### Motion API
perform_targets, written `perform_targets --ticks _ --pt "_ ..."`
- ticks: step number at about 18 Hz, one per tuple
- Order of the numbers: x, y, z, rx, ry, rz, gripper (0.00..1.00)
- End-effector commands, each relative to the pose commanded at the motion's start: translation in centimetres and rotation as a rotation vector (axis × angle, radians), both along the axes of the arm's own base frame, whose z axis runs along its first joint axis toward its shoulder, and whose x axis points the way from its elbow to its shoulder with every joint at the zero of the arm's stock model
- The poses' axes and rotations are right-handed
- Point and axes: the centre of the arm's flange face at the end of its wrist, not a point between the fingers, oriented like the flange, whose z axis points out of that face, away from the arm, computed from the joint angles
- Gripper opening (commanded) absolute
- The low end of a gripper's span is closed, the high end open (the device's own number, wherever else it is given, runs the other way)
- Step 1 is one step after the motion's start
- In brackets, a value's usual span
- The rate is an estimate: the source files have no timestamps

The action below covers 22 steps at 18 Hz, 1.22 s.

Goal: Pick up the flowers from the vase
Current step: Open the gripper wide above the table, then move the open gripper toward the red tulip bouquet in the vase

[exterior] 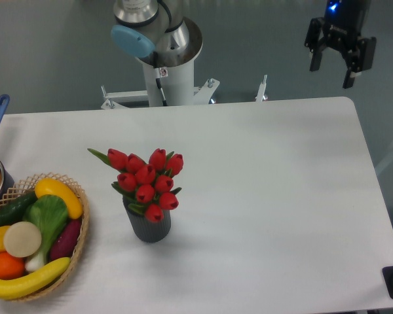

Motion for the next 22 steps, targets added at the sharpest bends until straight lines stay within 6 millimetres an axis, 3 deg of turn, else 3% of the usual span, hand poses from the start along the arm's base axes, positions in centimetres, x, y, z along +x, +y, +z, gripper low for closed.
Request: perform_targets --ticks 5,10,17,22 --pt "0.3 0.6 0.1 0.016 -0.004 -0.001 1.0" --pt "1.1 2.0 -0.2 0.177 -0.169 0.246 1.0" --pt "3.0 6.8 0.2 0.318 -0.359 0.448 1.0" --pt "4.8 8.9 -3.1 0.42 -0.422 0.499 1.0"
